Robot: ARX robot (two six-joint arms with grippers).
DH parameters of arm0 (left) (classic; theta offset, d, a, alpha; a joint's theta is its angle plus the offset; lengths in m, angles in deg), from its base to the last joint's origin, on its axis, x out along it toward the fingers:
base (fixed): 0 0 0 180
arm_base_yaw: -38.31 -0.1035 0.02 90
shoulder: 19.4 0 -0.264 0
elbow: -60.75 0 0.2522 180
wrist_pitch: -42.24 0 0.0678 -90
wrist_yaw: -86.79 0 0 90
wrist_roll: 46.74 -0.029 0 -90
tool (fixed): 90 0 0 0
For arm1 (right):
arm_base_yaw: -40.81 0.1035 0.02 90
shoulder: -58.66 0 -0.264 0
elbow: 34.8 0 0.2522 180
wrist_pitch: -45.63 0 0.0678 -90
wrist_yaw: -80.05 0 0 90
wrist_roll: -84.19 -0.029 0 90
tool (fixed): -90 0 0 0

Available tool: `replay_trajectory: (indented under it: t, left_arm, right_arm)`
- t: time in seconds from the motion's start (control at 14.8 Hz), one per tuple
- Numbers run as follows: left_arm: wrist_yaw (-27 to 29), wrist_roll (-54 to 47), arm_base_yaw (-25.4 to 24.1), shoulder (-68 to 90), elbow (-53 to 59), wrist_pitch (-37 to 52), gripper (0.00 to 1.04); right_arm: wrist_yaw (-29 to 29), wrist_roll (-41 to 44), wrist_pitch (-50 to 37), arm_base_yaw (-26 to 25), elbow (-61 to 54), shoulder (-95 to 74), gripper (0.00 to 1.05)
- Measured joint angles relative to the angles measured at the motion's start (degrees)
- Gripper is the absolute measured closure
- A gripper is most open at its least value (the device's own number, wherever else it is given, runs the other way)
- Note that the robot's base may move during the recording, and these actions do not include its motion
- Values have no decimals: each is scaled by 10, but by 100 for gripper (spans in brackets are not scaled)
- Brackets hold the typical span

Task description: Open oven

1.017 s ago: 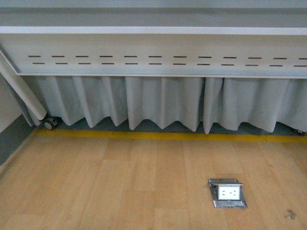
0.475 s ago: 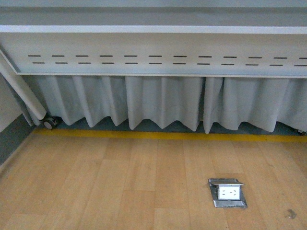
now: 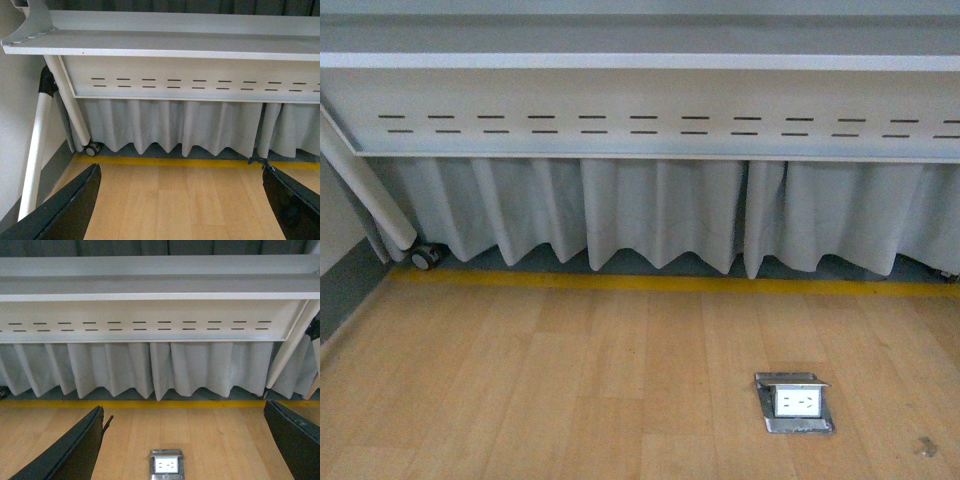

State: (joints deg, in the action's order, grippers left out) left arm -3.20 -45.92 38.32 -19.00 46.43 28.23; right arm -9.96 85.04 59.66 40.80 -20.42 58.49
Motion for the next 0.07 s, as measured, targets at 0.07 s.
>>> replay_trajectory:
  t: [0.07]
  left_arm:
    - [0,0,0,0,0,0,7]
  right_arm:
    - [0,0,0,0,0,0,6]
